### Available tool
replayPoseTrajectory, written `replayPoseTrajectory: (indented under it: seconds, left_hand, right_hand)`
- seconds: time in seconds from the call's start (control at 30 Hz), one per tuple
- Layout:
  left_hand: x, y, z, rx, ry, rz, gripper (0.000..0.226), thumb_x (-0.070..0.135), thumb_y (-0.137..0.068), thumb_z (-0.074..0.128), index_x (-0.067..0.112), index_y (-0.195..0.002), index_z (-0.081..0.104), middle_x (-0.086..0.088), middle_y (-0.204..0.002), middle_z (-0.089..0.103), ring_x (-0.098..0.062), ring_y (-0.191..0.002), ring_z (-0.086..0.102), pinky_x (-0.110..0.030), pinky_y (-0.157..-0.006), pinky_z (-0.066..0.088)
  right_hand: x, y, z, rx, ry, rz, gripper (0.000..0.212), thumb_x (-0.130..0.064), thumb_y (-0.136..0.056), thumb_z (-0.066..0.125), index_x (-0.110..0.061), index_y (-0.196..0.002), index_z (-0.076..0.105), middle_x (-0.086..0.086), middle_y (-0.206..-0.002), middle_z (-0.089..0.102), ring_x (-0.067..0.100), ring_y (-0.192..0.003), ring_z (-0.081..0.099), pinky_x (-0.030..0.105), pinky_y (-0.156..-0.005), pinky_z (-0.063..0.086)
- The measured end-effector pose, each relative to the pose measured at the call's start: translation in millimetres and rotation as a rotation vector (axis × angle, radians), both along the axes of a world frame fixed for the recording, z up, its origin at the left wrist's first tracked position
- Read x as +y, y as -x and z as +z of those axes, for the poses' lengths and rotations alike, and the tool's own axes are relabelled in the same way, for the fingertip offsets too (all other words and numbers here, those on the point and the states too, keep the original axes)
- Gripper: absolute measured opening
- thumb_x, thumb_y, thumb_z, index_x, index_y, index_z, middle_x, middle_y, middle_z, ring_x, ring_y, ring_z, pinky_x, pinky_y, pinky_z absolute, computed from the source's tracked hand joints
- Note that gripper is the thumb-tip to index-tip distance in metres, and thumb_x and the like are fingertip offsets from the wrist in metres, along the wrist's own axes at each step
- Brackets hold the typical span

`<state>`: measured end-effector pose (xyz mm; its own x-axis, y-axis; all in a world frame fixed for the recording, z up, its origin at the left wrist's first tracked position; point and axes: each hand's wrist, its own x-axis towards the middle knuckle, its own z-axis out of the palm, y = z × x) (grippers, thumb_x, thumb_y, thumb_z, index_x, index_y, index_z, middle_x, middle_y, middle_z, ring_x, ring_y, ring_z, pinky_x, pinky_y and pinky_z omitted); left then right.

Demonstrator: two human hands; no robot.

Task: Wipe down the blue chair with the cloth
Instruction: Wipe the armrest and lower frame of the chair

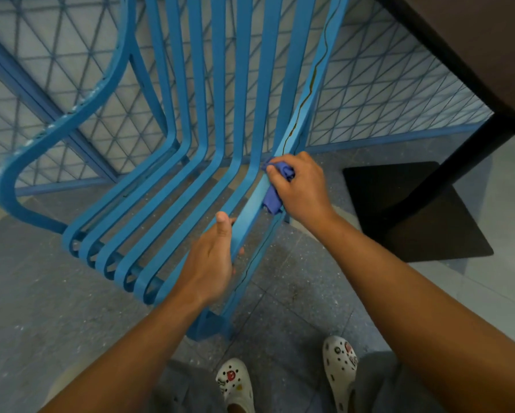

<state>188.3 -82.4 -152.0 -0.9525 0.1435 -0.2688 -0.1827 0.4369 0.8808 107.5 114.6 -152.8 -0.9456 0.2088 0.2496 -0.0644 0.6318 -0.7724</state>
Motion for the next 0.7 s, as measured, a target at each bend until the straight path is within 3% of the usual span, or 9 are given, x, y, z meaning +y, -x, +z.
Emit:
replayPoseTrajectory:
  seconds: [0.1,0.2,0.27,0.33,0.43,0.5,0.6,0.7]
  left_hand:
    - [0.2,-0.9,-0.3,0.005,0.011,0.006,0.105,0.101,-0.069,0.003,0.042,-0.142,0.05,0.009,-0.12,0.07,0.003,-0.084,0.068,-0.027,-0.071,0.057]
    - [2.0,-1.4,3.7,0.034,-0.007,0.013,0.075,0.099,-0.074,0.005,0.066,-0.12,0.054,0.028,-0.097,0.07,0.007,-0.072,0.065,-0.021,-0.061,0.049]
    - [3.6,0.5,6.6,0.047,0.018,0.012,0.055,0.098,-0.075,0.004,0.081,-0.099,0.051,0.024,-0.091,0.07,0.001,-0.071,0.064,-0.024,-0.064,0.049]
    - [2.3,-1.4,5.3,0.063,0.02,0.002,0.05,0.097,-0.076,0.004,0.085,-0.095,0.048,0.02,-0.092,0.071,-0.002,-0.072,0.065,-0.027,-0.065,0.049]
    - [2.3,0.0,6.1,0.043,0.02,-0.018,0.057,0.097,-0.076,0.008,0.078,-0.11,0.051,0.016,-0.108,0.071,-0.006,-0.086,0.069,-0.03,-0.067,0.055]
    - [2.4,1.8,7.2,-0.001,0.035,-0.06,0.055,0.097,-0.076,0.011,0.074,-0.102,0.053,0.021,-0.097,0.07,0.0,-0.071,0.068,-0.023,-0.056,0.051]
    - [4.6,12.1,9.5,-0.083,0.102,-0.137,0.07,0.088,-0.083,0.014,0.045,-0.115,0.06,0.024,-0.086,0.068,-0.003,-0.058,0.064,-0.018,-0.052,0.047]
    - [14.9,31.8,7.3,-0.074,0.159,-0.144,0.078,0.071,-0.097,0.014,0.018,-0.133,0.058,0.012,-0.082,0.071,-0.005,-0.053,0.063,-0.021,-0.051,0.046]
  right_hand:
    - [1.3,-4.8,-0.1,-0.017,-0.003,0.015,0.015,-0.03,-0.097,0.067,-0.026,-0.108,0.076,0.005,-0.096,0.06,0.016,-0.088,0.057,0.036,-0.078,0.049]
    - [-12.9,-38.1,-5.3,-0.011,-0.03,0.128,0.018,-0.032,-0.097,0.067,-0.025,-0.111,0.075,0.001,-0.096,0.057,0.015,-0.087,0.057,0.034,-0.076,0.049]
    - [-20.9,-47.3,-3.1,-0.017,-0.088,0.211,0.018,-0.035,-0.097,0.067,-0.026,-0.11,0.075,0.0,-0.095,0.056,0.018,-0.087,0.058,0.036,-0.074,0.049]
    - [-21.5,-42.9,2.9,-0.037,-0.16,0.247,0.016,-0.038,-0.097,0.065,-0.029,-0.107,0.075,-0.001,-0.093,0.055,0.02,-0.086,0.058,0.038,-0.072,0.049]
    - [-15.1,-34.1,5.9,-0.02,-0.193,0.262,0.017,-0.039,-0.097,0.065,-0.03,-0.107,0.076,0.0,-0.092,0.055,0.02,-0.086,0.059,0.039,-0.072,0.05]
    - [-5.2,-24.7,4.0,-0.006,-0.181,0.224,0.018,-0.037,-0.097,0.066,-0.028,-0.109,0.076,0.001,-0.093,0.057,0.022,-0.089,0.06,0.039,-0.074,0.051]
    - [13.6,-1.0,5.7,-0.018,-0.174,0.113,0.021,-0.038,-0.097,0.065,-0.028,-0.112,0.076,0.003,-0.096,0.059,0.022,-0.092,0.06,0.038,-0.078,0.051]
    - [24.1,11.1,7.2,-0.018,-0.16,0.078,0.02,-0.04,-0.096,0.065,-0.029,-0.11,0.076,0.002,-0.096,0.061,0.02,-0.091,0.06,0.035,-0.077,0.049]
